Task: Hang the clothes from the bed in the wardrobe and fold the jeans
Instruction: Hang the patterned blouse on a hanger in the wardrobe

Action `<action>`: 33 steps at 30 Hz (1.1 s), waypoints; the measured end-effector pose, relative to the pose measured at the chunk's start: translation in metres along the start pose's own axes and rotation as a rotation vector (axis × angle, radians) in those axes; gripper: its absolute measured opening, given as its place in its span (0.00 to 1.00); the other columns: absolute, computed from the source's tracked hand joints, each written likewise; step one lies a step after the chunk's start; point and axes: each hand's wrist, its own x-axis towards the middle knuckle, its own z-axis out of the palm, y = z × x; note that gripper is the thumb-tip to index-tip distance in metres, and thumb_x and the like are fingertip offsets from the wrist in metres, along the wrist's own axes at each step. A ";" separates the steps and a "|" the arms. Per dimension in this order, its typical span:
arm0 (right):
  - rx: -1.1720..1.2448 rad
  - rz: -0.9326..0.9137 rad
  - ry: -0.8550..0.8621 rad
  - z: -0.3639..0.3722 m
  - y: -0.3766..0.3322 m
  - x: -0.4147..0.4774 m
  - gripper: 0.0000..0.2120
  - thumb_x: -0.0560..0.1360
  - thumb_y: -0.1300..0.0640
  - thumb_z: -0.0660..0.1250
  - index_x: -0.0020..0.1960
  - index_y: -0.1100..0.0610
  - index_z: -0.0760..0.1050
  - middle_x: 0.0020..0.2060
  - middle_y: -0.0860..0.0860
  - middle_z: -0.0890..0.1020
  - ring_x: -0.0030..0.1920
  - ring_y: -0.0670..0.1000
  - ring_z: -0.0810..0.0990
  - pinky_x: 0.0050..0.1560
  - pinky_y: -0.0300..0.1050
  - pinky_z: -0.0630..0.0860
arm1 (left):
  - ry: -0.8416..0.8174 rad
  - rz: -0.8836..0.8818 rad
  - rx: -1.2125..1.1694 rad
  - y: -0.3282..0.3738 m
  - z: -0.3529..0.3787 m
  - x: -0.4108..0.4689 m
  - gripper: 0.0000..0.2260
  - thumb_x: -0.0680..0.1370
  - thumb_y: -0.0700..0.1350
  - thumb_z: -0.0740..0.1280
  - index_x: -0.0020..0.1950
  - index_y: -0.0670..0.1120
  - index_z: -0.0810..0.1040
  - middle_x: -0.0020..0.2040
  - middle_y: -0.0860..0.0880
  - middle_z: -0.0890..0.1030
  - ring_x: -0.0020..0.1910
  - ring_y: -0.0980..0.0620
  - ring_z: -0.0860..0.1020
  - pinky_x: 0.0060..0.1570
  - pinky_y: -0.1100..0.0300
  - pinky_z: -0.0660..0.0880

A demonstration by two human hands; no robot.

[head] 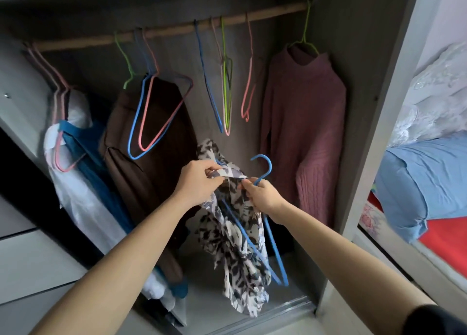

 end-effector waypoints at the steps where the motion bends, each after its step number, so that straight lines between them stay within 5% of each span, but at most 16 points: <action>1: 0.031 -0.032 0.040 -0.003 -0.001 0.003 0.16 0.84 0.51 0.59 0.41 0.53 0.77 0.25 0.43 0.69 0.24 0.42 0.65 0.25 0.36 0.63 | -0.057 0.006 -0.048 0.001 -0.003 0.000 0.07 0.72 0.44 0.75 0.49 0.52 0.85 0.40 0.55 0.84 0.39 0.57 0.80 0.40 0.63 0.74; 4: 0.242 -0.067 0.066 -0.011 -0.008 0.005 0.15 0.84 0.50 0.58 0.41 0.52 0.74 0.24 0.42 0.66 0.22 0.40 0.61 0.21 0.33 0.58 | -0.219 0.066 -0.074 0.001 -0.009 -0.002 0.06 0.73 0.47 0.74 0.46 0.58 0.84 0.38 0.60 0.83 0.36 0.63 0.78 0.42 0.62 0.76; 7: 0.205 -0.086 0.006 -0.016 -0.013 0.002 0.15 0.85 0.50 0.57 0.41 0.52 0.70 0.28 0.45 0.64 0.23 0.41 0.59 0.21 0.34 0.56 | -0.195 0.071 0.021 -0.002 -0.013 -0.001 0.04 0.77 0.54 0.69 0.49 0.57 0.82 0.34 0.56 0.83 0.36 0.61 0.79 0.45 0.58 0.76; 11: 0.080 -0.166 -0.041 -0.023 -0.020 -0.005 0.19 0.85 0.53 0.58 0.36 0.53 0.73 0.25 0.43 0.66 0.23 0.40 0.62 0.24 0.30 0.60 | 0.029 0.334 0.572 -0.009 -0.014 0.006 0.20 0.80 0.57 0.63 0.70 0.52 0.71 0.63 0.50 0.75 0.65 0.48 0.70 0.62 0.51 0.69; 14: -0.017 -0.223 -0.050 -0.026 -0.019 -0.010 0.28 0.85 0.53 0.58 0.25 0.47 0.73 0.21 0.41 0.67 0.23 0.40 0.64 0.29 0.30 0.63 | -0.099 0.437 0.723 -0.011 -0.006 0.010 0.23 0.81 0.59 0.61 0.74 0.53 0.70 0.71 0.48 0.69 0.74 0.45 0.61 0.73 0.41 0.52; 16: -0.081 -0.221 -0.028 -0.029 -0.016 -0.011 0.30 0.84 0.49 0.58 0.23 0.48 0.71 0.21 0.40 0.68 0.25 0.40 0.65 0.34 0.33 0.64 | -0.148 0.427 0.635 -0.011 0.003 0.011 0.18 0.81 0.58 0.60 0.69 0.56 0.75 0.58 0.52 0.76 0.65 0.48 0.70 0.71 0.46 0.55; 19: -0.112 -0.210 0.062 -0.032 -0.008 -0.010 0.30 0.83 0.43 0.60 0.24 0.53 0.69 0.21 0.41 0.69 0.26 0.41 0.66 0.37 0.39 0.65 | -0.102 0.444 0.542 -0.008 0.012 0.013 0.12 0.81 0.56 0.61 0.60 0.58 0.80 0.44 0.55 0.75 0.50 0.50 0.75 0.53 0.51 0.62; 23: -0.212 -0.358 0.443 -0.028 0.002 -0.007 0.19 0.78 0.38 0.63 0.39 0.53 0.73 0.35 0.42 0.77 0.36 0.42 0.74 0.42 0.42 0.71 | 0.000 0.501 0.514 -0.007 0.017 0.020 0.10 0.80 0.54 0.64 0.56 0.56 0.83 0.41 0.54 0.76 0.45 0.49 0.75 0.47 0.51 0.61; 27: -0.509 -0.703 0.797 -0.032 0.021 -0.014 0.17 0.75 0.42 0.69 0.52 0.55 0.70 0.49 0.44 0.71 0.49 0.50 0.73 0.50 0.44 0.68 | 0.140 0.494 0.468 -0.008 0.012 0.026 0.09 0.80 0.50 0.66 0.55 0.50 0.84 0.39 0.50 0.78 0.42 0.46 0.76 0.46 0.51 0.62; 30: -0.752 -0.985 0.513 -0.040 0.052 -0.021 0.12 0.77 0.49 0.70 0.46 0.57 0.73 0.42 0.50 0.74 0.42 0.53 0.74 0.43 0.48 0.70 | 0.206 0.481 0.485 -0.010 0.004 0.029 0.13 0.80 0.52 0.63 0.55 0.49 0.84 0.40 0.49 0.79 0.41 0.45 0.76 0.45 0.50 0.65; 33: -0.953 -0.773 0.008 -0.034 0.080 -0.023 0.14 0.79 0.46 0.65 0.55 0.55 0.76 0.49 0.50 0.77 0.48 0.54 0.79 0.45 0.51 0.76 | 0.254 0.500 0.487 -0.004 -0.003 0.030 0.15 0.80 0.53 0.62 0.56 0.48 0.84 0.40 0.49 0.79 0.41 0.45 0.76 0.44 0.50 0.64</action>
